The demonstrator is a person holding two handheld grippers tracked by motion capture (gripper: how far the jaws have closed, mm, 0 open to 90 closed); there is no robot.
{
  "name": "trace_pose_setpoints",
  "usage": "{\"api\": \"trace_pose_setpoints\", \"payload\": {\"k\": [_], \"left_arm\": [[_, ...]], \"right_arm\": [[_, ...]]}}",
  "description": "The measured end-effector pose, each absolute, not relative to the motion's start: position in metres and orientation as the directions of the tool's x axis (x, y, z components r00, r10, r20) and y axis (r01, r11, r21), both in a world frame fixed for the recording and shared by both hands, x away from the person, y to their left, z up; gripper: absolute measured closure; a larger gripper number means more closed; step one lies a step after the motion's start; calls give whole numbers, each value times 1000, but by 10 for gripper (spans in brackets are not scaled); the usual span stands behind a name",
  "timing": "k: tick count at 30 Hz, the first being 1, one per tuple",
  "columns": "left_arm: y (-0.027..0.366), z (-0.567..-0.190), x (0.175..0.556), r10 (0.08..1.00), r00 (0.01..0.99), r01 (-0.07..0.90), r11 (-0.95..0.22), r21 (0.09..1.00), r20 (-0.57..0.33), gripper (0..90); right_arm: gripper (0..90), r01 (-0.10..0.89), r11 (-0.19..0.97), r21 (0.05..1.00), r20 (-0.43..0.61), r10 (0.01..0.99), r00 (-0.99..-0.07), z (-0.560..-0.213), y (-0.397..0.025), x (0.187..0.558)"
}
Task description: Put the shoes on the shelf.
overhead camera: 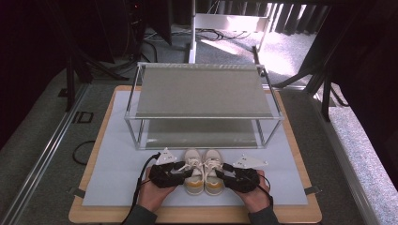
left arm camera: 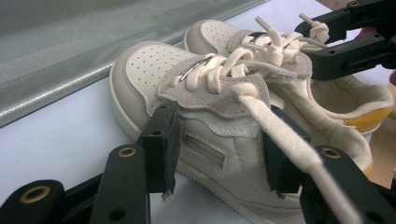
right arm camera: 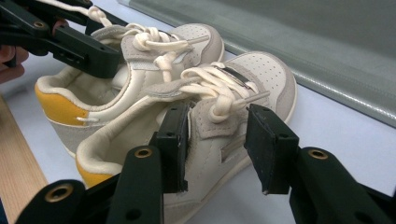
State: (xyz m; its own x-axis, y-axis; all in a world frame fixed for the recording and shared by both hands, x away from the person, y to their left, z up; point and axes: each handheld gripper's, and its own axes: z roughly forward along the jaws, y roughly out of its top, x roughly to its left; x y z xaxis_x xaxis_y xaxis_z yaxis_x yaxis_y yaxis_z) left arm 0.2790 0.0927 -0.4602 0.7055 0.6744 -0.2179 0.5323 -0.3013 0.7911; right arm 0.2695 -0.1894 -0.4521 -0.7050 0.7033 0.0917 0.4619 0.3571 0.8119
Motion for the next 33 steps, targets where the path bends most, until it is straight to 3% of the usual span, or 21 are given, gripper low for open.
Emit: {"api": "trace_pose_setpoints", "payload": {"k": [15,24,33], "left_arm": [[85,-459,275,724,662,521,-261,812,-192,462],[80,-460,275,769,618,556,-280,783,-164,505],[87,-462,276,746,610,590,-201,782,-268,573]], "right_arm": [[548,517,367,773,102,732,-673,-453,-184,271],[567,524,367,769,104,737,-668,-452,-183,271],[665,550,291,783,177,743,-646,-454,-186,270]]}}
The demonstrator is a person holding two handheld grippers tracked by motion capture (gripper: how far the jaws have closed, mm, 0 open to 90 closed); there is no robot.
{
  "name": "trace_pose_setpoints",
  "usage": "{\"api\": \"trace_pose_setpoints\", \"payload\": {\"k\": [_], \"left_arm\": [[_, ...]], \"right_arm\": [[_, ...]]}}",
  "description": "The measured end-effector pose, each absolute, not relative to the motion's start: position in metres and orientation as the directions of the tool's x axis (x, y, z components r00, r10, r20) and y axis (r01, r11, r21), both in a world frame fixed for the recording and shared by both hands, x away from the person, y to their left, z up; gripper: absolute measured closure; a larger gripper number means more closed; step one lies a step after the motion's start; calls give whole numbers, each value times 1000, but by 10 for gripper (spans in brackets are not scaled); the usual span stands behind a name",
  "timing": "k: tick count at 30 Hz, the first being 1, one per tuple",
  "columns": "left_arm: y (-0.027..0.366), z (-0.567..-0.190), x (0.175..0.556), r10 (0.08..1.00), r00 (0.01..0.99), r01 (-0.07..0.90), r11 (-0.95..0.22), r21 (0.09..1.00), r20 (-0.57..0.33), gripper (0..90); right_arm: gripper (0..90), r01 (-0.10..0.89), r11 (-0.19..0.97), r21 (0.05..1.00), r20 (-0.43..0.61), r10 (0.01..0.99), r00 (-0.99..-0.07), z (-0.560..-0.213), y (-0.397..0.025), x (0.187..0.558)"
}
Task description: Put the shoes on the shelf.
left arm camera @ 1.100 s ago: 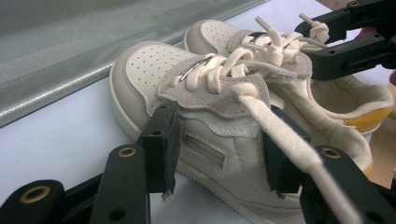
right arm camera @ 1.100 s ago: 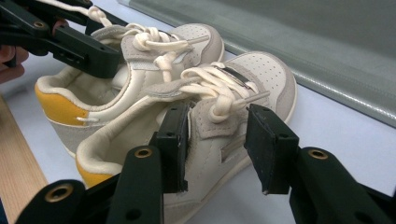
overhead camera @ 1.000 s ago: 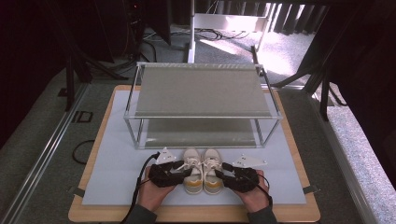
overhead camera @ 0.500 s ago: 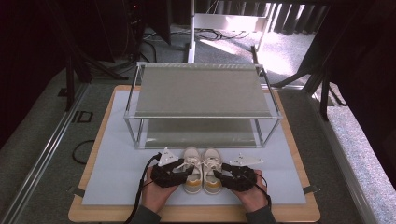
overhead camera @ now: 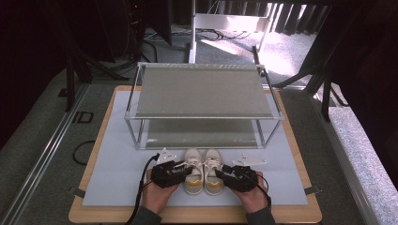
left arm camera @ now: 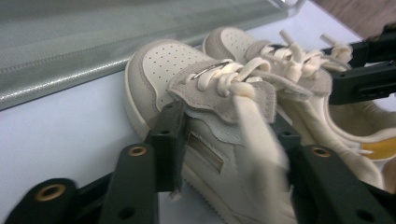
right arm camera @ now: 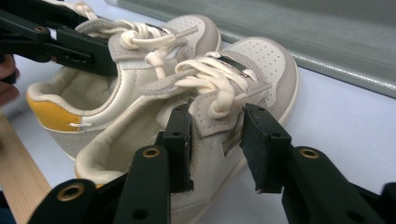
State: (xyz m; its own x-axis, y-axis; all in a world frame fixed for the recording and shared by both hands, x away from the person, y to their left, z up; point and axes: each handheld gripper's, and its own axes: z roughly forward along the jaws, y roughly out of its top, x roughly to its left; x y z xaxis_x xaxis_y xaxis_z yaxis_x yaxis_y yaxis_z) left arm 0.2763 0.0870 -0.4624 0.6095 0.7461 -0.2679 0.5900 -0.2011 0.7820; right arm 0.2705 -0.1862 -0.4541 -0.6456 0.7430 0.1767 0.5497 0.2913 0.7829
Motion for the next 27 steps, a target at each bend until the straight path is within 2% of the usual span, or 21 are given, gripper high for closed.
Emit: {"api": "trace_pose_setpoints", "payload": {"k": [6,12,15,27], "left_arm": [[88,-463,276,744,606,587,-179,790,-282,579],[86,-462,275,746,604,581,-170,796,-281,595],[87,-459,275,755,594,570,-151,808,-278,641],[83,-453,273,762,591,544,-134,828,-265,653]], "right_arm": [[694,549,244,800,209,744,-635,-455,-189,270],[704,521,232,822,198,740,-643,-455,-192,266],[706,518,222,826,206,736,-645,-456,-193,266],[712,508,181,842,228,734,-640,-453,-196,265]]}}
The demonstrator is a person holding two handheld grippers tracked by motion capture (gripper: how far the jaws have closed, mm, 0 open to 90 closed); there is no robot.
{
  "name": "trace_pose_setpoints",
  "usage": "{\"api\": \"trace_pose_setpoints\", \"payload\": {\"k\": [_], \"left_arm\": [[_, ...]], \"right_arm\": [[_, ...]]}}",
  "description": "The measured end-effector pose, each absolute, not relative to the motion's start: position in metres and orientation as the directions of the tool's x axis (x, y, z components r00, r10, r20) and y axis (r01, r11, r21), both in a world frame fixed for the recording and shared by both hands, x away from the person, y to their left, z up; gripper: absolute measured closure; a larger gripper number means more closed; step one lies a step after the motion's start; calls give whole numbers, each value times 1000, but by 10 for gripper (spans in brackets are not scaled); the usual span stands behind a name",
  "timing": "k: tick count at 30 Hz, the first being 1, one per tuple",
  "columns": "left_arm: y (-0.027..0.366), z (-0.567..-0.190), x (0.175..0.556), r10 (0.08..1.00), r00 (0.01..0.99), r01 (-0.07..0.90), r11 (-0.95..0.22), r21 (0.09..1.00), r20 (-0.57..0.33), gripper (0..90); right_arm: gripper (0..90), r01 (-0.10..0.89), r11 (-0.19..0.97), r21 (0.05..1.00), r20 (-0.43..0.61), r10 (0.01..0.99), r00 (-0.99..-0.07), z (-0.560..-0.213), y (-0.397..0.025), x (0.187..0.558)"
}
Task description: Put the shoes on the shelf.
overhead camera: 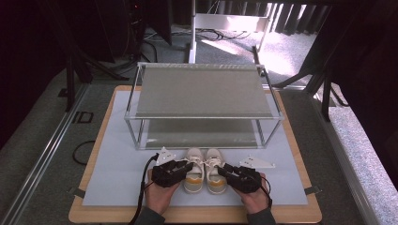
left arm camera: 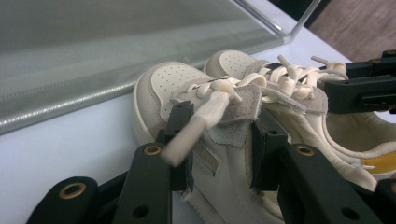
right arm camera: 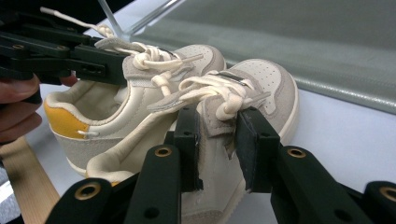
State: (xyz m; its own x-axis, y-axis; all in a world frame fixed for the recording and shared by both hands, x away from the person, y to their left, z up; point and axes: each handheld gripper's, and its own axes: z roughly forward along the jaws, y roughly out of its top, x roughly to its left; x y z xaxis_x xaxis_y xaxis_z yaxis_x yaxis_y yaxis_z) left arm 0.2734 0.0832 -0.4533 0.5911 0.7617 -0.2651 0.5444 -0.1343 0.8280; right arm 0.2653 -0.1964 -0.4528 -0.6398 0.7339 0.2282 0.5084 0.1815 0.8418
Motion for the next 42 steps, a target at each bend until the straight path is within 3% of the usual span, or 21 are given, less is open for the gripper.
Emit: {"api": "trace_pose_setpoints", "payload": {"k": [42], "left_arm": [[70,-446,322,777,589,488,-124,864,-221,653]], "right_arm": [[712,486,73,871,261,769,-584,-445,-206,310]]}}
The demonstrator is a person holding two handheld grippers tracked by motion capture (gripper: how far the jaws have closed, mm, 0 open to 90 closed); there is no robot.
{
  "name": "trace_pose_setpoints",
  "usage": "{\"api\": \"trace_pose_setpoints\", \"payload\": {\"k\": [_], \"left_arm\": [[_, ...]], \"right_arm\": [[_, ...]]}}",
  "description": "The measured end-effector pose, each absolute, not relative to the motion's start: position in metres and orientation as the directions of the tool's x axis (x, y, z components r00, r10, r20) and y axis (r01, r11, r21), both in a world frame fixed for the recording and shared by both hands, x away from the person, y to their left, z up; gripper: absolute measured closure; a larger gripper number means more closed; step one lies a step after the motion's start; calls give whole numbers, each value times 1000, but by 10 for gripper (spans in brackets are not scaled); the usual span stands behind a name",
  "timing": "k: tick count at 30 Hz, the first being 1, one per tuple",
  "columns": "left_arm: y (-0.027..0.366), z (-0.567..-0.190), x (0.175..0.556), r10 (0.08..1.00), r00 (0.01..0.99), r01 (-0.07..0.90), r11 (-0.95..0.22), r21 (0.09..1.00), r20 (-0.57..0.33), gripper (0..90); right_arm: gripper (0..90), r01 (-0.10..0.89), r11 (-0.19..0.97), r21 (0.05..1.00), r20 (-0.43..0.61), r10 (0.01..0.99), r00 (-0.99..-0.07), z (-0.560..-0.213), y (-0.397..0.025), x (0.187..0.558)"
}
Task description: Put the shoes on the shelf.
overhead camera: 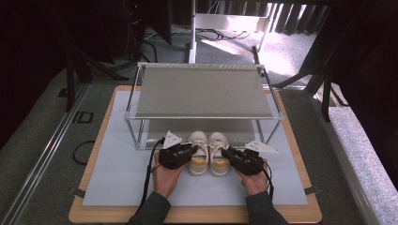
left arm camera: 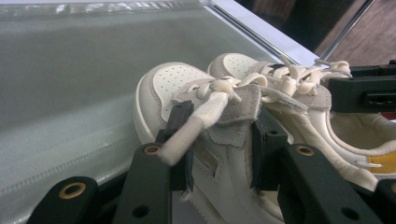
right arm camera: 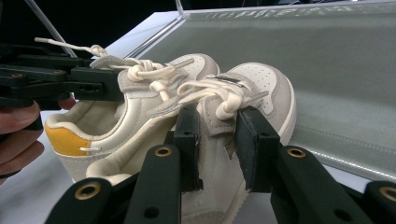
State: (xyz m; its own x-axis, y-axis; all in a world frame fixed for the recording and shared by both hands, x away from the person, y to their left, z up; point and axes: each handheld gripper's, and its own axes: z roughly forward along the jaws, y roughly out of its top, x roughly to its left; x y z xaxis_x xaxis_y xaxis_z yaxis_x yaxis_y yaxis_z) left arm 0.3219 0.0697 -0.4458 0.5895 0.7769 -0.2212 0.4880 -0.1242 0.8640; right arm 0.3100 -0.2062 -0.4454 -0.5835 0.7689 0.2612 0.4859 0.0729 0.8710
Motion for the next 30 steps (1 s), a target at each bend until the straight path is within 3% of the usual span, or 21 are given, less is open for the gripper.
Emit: {"api": "trace_pose_setpoints", "payload": {"k": [30], "left_arm": [[65,-465,358,835,500,464,-34,885,-230,653]], "right_arm": [[717,487,9,873,285,801,-526,-460,-194,355]]}}
